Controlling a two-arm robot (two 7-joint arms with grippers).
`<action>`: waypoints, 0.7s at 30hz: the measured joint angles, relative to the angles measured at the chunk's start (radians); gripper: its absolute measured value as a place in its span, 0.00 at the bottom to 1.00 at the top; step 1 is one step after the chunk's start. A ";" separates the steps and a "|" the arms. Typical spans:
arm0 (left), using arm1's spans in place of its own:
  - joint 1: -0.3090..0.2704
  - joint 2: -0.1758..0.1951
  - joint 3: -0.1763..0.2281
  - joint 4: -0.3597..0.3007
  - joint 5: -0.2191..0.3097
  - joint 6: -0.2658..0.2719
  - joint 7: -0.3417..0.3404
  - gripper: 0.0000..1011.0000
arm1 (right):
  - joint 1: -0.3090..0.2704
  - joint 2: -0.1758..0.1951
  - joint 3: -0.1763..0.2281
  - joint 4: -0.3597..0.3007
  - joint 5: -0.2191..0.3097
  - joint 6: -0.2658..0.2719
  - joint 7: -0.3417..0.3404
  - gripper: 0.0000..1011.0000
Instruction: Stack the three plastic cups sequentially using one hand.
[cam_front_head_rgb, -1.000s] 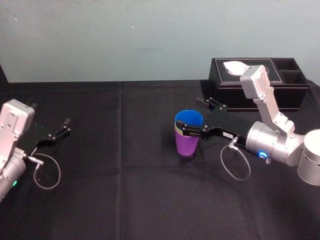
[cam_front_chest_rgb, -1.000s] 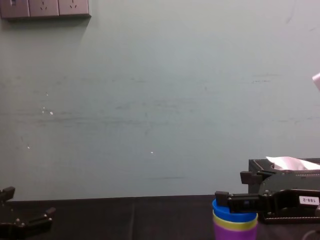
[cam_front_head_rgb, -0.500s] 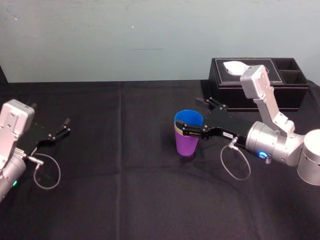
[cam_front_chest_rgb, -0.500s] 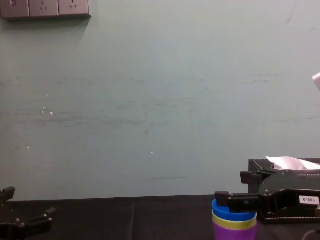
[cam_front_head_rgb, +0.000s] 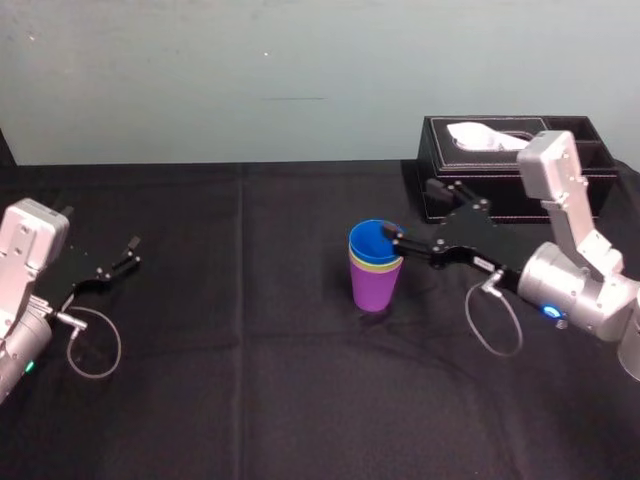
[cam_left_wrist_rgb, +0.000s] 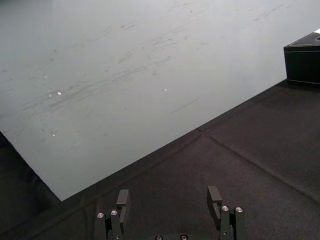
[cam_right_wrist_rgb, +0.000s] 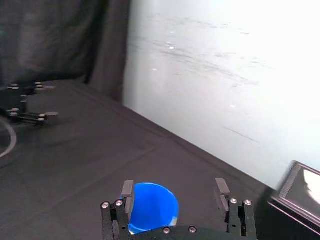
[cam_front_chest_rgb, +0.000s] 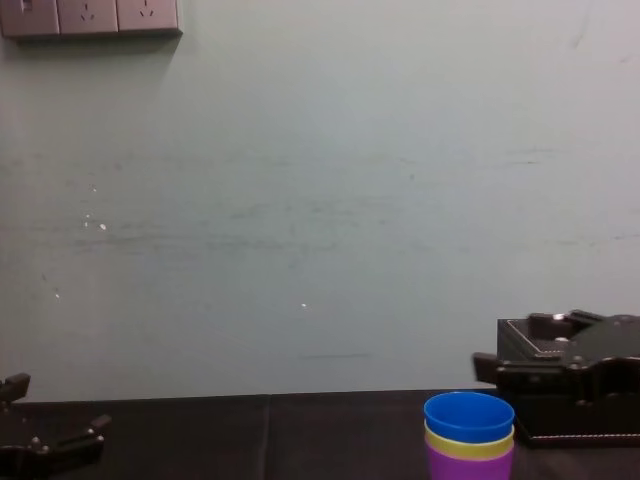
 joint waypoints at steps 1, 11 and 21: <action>0.000 0.000 0.000 0.000 0.000 0.000 0.000 1.00 | -0.004 0.000 0.005 0.000 -0.001 -0.001 -0.006 0.99; 0.000 0.000 0.000 0.000 0.000 0.000 0.000 1.00 | -0.029 -0.016 0.070 0.051 -0.031 0.003 -0.084 0.99; 0.000 0.000 0.000 0.000 0.000 0.000 0.000 1.00 | -0.011 -0.045 0.079 0.130 -0.090 0.053 -0.134 0.99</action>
